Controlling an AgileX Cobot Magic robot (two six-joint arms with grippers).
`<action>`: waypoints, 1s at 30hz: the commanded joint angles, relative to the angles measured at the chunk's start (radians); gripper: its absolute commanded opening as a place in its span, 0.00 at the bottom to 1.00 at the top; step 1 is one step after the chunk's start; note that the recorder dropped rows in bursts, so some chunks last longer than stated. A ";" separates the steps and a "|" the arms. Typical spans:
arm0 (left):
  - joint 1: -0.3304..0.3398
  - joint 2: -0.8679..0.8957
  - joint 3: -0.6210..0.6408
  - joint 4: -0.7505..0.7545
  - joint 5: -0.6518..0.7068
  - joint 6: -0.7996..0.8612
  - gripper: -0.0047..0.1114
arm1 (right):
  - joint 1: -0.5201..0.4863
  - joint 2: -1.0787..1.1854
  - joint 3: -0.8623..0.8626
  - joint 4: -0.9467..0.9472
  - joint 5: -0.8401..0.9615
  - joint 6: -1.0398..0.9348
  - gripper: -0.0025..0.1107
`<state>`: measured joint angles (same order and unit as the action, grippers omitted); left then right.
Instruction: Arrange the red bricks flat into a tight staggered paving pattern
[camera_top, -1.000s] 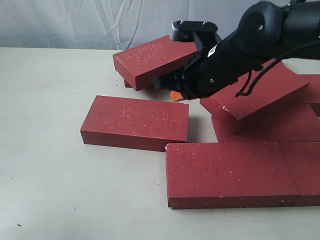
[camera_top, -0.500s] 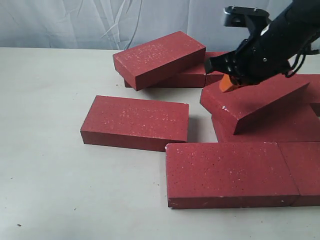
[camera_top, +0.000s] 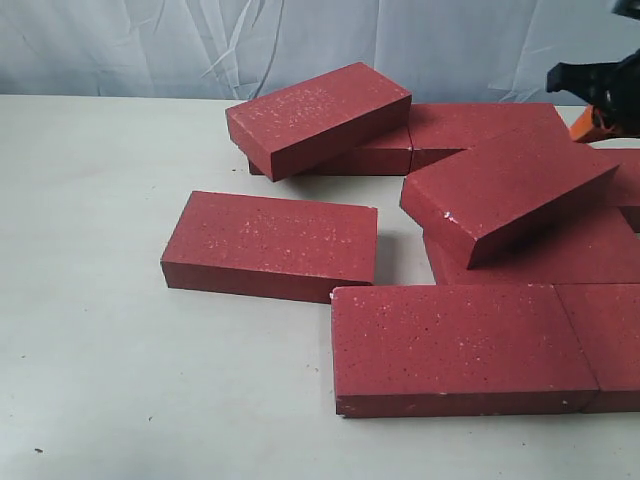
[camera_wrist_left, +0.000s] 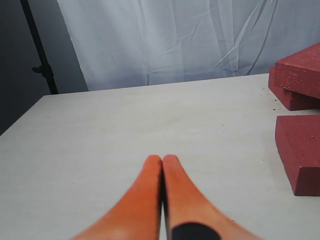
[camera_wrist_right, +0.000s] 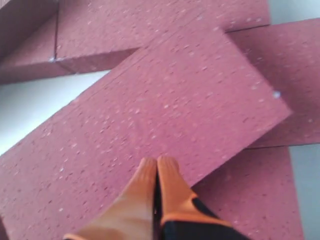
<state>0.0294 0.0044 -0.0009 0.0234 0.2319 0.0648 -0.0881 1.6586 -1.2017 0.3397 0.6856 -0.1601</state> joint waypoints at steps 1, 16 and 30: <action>-0.001 -0.004 0.001 0.000 -0.006 -0.005 0.04 | -0.068 -0.008 -0.007 0.006 -0.072 -0.005 0.02; -0.001 -0.004 0.001 0.000 -0.006 -0.005 0.04 | -0.120 0.136 -0.007 -0.083 -0.247 -0.003 0.02; -0.001 -0.004 0.001 0.000 -0.006 -0.005 0.04 | -0.120 0.346 -0.219 -0.050 -0.189 -0.003 0.02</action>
<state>0.0294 0.0044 -0.0009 0.0234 0.2319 0.0648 -0.2032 1.9653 -1.3721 0.2825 0.4407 -0.1601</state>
